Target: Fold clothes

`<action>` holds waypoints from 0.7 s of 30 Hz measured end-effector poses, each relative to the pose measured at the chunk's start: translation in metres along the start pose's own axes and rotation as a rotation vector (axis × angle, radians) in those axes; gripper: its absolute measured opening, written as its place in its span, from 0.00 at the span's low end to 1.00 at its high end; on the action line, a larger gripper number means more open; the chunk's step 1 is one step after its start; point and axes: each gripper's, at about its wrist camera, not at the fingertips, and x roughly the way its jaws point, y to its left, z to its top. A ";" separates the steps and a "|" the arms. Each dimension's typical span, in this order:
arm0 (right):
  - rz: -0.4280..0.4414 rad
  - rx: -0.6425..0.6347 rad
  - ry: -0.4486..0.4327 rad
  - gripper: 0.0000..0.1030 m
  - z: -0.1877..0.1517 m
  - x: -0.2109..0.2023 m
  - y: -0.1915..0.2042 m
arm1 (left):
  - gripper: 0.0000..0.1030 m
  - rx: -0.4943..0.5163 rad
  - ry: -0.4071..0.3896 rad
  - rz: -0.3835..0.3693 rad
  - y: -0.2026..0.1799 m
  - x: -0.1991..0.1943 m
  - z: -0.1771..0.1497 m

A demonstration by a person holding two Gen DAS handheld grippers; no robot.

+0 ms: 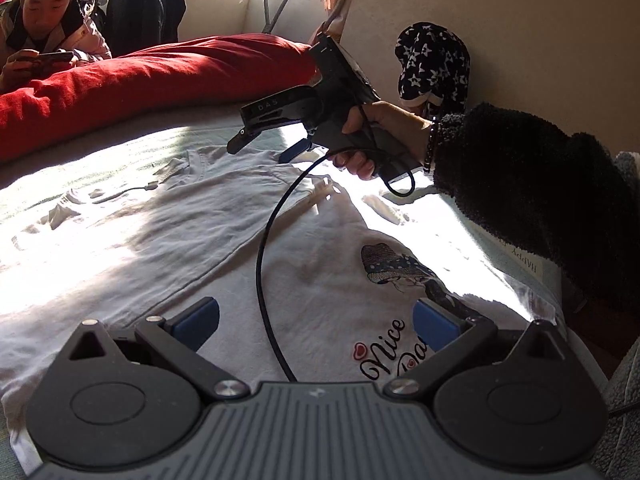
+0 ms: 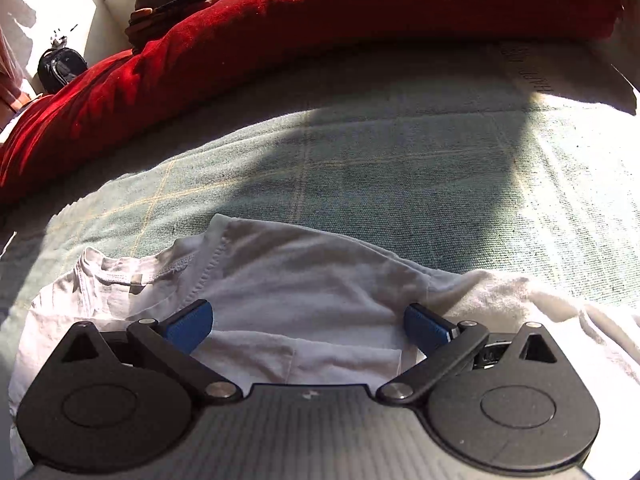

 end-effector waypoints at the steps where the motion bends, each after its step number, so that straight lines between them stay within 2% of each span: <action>1: -0.002 0.005 -0.023 1.00 0.000 -0.007 -0.001 | 0.99 -0.009 0.000 0.005 0.002 0.000 0.001; 3: -0.009 -0.006 -0.061 1.00 0.000 -0.027 0.000 | 0.99 -0.017 -0.002 0.016 0.003 -0.001 0.002; 10: -0.031 -0.045 -0.045 1.00 -0.022 -0.100 -0.033 | 0.99 0.006 0.040 0.046 -0.013 0.006 0.010; 17: 0.004 0.188 0.019 1.00 -0.063 -0.096 -0.102 | 0.99 0.042 0.091 0.077 -0.038 0.008 0.019; 21: 0.012 0.183 0.009 1.00 -0.085 -0.108 -0.115 | 0.99 0.057 0.109 0.079 -0.050 0.009 0.023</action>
